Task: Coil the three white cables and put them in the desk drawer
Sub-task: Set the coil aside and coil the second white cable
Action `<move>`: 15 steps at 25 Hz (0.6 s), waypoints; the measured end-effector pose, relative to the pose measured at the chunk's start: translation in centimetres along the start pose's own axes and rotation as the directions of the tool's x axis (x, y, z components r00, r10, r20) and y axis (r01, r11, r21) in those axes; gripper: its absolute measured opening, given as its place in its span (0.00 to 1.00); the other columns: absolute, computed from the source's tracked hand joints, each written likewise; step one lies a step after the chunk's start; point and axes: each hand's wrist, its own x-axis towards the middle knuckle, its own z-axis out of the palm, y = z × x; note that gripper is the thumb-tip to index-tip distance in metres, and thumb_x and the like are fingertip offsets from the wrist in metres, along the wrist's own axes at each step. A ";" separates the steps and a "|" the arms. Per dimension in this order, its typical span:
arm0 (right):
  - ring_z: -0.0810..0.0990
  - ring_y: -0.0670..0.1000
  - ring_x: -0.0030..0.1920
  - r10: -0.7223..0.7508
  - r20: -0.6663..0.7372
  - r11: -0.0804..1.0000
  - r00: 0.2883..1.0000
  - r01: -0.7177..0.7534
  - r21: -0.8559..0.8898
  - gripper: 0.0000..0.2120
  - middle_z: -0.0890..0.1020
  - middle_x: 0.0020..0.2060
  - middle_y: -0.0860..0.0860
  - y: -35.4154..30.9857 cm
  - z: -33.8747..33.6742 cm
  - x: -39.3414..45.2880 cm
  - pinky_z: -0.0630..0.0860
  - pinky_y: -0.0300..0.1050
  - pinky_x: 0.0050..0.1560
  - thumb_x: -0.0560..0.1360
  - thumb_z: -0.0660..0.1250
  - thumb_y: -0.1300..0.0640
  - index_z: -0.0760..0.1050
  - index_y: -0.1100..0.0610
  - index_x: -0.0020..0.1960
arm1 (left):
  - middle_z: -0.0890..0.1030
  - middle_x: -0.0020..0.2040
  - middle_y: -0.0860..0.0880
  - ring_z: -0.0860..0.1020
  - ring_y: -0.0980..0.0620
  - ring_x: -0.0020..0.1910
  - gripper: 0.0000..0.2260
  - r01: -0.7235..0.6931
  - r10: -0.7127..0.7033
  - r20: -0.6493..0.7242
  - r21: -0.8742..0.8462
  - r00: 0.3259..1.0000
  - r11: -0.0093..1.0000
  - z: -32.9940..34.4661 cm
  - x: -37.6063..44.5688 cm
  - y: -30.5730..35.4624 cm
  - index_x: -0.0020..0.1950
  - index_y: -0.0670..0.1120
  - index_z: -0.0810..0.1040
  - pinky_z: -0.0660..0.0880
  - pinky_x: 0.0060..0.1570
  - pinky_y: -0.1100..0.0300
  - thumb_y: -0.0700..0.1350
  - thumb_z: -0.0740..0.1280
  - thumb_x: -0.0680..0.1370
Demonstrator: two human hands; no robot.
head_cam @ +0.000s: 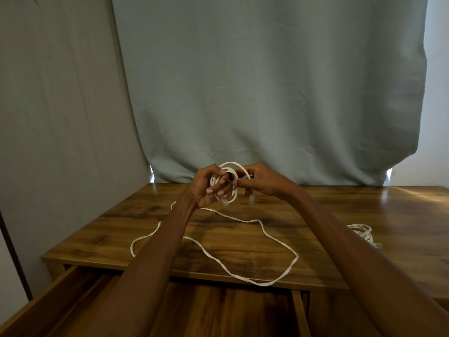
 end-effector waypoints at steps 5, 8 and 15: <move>0.85 0.59 0.45 0.020 -0.097 0.999 0.995 -0.024 -0.039 0.08 0.86 0.47 0.54 0.4 -0.2 0.6 0.84 0.56 0.46 0.78 0.70 0.56 0.81 0.52 0.57 | 0.71 0.23 0.47 0.75 0.50 0.29 0.18 0.009 0.095 -0.342 0.292 0.935 0.956 0.3 0.4 -0.2 0.31 0.43 0.73 0.76 0.42 0.54 0.51 0.70 0.78; 0.86 0.57 0.44 0.046 -0.163 0.994 0.986 -0.062 -0.095 0.06 0.86 0.46 0.53 0.8 -0.4 0.7 0.84 0.57 0.47 0.78 0.70 0.54 0.81 0.50 0.55 | 0.80 0.33 0.44 0.79 0.52 0.33 0.14 0.055 0.284 -0.483 0.575 0.828 0.817 0.2 1.1 -0.3 0.37 0.45 0.81 0.76 0.41 0.58 0.55 0.71 0.76; 0.85 0.49 0.38 0.148 -0.207 0.984 0.967 -0.122 0.132 0.08 0.84 0.49 0.59 1.0 -0.9 -0.3 0.84 0.42 0.40 0.78 0.69 0.59 0.80 0.57 0.57 | 0.82 0.44 0.44 0.81 0.45 0.40 0.18 0.130 0.400 -0.361 0.856 0.842 0.500 0.0 1.3 -2.1 0.57 0.46 0.74 0.79 0.37 0.53 0.60 0.58 0.82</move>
